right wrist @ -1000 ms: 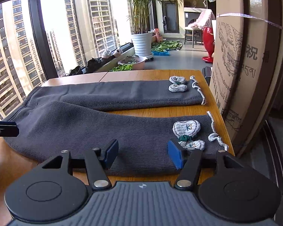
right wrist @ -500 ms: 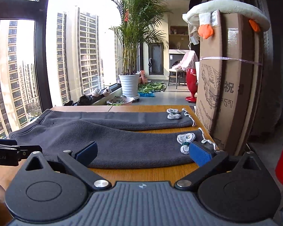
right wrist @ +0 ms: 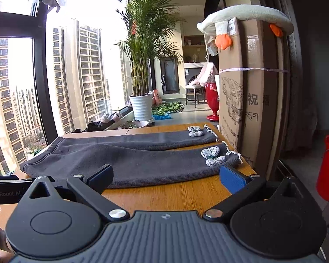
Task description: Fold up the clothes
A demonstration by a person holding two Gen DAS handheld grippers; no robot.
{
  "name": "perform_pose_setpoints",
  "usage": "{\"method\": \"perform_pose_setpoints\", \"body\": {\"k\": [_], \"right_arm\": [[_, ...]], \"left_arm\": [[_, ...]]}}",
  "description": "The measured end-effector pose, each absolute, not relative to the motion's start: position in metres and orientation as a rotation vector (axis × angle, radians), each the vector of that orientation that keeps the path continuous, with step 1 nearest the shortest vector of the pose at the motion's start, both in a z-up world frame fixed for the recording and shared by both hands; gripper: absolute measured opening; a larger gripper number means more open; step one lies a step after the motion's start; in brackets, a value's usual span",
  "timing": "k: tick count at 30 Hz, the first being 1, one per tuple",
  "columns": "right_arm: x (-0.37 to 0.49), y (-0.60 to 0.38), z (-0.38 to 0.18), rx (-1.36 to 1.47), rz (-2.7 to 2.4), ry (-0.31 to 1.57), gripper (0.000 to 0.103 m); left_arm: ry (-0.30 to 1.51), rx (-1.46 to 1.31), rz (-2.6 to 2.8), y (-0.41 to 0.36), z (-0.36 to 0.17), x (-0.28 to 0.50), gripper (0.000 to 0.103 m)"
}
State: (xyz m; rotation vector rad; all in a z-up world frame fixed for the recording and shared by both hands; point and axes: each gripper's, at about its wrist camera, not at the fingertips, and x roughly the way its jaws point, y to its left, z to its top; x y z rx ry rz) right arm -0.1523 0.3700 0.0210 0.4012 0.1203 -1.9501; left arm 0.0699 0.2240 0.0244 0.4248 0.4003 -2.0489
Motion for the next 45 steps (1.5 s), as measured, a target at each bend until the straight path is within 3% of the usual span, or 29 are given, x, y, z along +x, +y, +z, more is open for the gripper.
{"method": "perform_pose_setpoints", "body": {"k": [6, 17, 45], "right_arm": [[-0.163, 0.371, 0.018, 0.471, -1.953, 0.068, 0.103], [-0.148, 0.365, 0.017, 0.437, -1.945, 0.145, 0.103], [-0.143, 0.359, 0.016, 0.458, -1.929, 0.141, 0.103]], "left_arm": [[0.395, 0.433, -2.056, 0.225, 0.024, 0.070, 0.103], [0.290, 0.454, -2.084, 0.226, 0.026, 0.065, 0.103], [0.252, 0.372, -2.098, 0.231, 0.031, 0.074, 0.103]]}}
